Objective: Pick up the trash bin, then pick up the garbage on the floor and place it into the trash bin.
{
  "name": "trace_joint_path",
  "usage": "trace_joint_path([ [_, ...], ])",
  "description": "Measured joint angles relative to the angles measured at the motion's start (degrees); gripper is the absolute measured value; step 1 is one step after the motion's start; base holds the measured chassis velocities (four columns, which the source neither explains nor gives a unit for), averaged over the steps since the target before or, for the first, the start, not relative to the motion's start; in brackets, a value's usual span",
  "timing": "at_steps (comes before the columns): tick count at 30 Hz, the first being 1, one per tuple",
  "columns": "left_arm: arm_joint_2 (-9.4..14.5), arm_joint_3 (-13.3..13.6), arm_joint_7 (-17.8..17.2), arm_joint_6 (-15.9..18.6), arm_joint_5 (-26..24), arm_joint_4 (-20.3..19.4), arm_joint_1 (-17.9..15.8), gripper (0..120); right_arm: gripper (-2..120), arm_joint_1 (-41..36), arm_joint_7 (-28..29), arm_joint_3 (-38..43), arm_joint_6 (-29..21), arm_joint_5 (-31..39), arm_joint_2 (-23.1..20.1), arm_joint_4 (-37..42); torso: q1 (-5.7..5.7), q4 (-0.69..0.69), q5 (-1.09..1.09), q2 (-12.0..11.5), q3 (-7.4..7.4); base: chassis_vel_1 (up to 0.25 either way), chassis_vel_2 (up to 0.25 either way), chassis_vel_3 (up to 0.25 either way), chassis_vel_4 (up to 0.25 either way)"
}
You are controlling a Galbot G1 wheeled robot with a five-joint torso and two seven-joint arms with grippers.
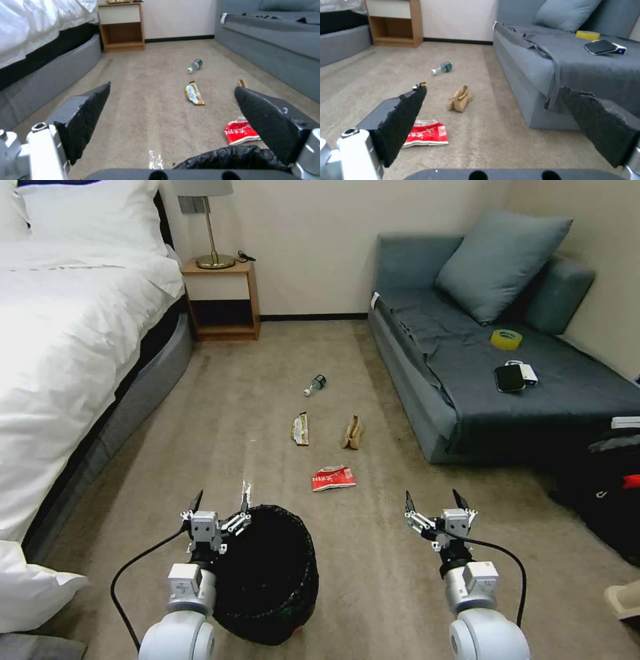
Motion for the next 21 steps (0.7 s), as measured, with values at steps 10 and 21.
trace_joint_path([
  [10, 0.0, 0.0, 0.0, 0.0, 0.0, 0.0, 0.0, 100, 100, 0.0, 0.0, 0.0, 0.0, 0.0, 0.0, 0.0, 0.0, 0.0, 0.0, 0.0, 0.0, 0.0, 0.0, 0.0, 0.0],
  [21, 0.0, 0.0, 0.0, 0.0, 0.0, 0.0, 0.0, 100, 100, 0.0, 0.0, 0.0, 0.0, 0.0, 0.0, 0.0, 0.0, 0.0, 0.0, 0.0, 0.0, 0.0, 0.0, 0.0, 0.0],
])
